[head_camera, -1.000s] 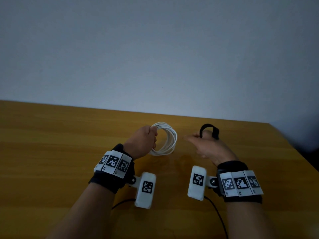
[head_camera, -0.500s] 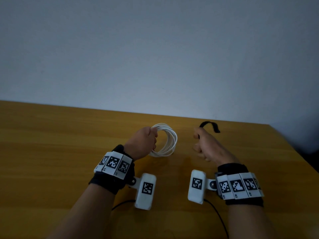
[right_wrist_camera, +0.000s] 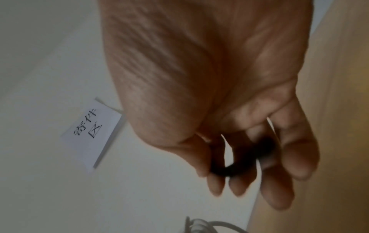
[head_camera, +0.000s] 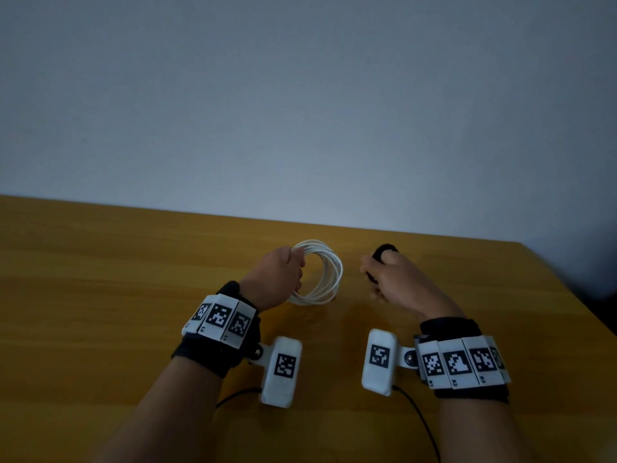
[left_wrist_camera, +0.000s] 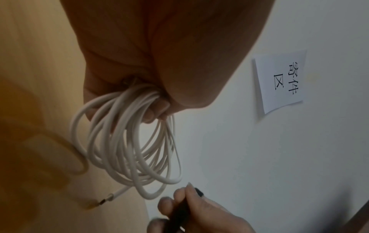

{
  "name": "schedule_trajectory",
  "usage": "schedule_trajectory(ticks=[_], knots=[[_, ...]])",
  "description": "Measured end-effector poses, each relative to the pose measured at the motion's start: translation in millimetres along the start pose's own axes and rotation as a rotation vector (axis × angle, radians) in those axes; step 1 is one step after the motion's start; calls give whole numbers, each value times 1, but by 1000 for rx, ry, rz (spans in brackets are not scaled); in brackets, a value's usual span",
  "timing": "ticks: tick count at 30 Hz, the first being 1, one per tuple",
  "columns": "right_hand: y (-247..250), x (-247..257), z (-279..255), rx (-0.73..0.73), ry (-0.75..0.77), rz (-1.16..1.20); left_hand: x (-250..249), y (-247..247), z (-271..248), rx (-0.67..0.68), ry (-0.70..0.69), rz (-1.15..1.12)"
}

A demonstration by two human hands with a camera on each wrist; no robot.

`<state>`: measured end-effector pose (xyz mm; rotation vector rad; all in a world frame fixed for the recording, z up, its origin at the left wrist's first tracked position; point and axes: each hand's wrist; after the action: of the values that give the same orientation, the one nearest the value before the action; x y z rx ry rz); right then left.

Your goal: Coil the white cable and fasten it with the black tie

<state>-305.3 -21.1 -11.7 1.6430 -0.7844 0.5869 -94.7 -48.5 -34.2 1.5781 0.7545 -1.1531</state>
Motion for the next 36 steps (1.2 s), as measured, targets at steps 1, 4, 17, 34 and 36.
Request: schedule_trajectory(ticks=[1, 4, 17, 34, 36], knots=[[0, 0, -1, 0, 34, -11, 0, 0, 0, -2, -3, 1], [2, 1, -1, -73, 145, -28, 0, -1, 1, -1, -9, 7], [1, 1, 3, -235, 296, 389, -1, 0, 2, -2, -16, 24], [-5, 4, 5, -328, 390, 270, -2, -1, -1, 32, -53, 78], [-6, 5, 5, -326, 407, 257, -3, -2, 0, 36, -62, 82]])
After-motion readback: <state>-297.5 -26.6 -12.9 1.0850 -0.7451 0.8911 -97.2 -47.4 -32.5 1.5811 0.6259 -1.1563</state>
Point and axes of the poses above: each hand's wrist, its own z-axis towards the middle knuckle, its own y-axis out of the back of the hand, x = y × z, and after that the axes turned 2 degrees about x, right-handed
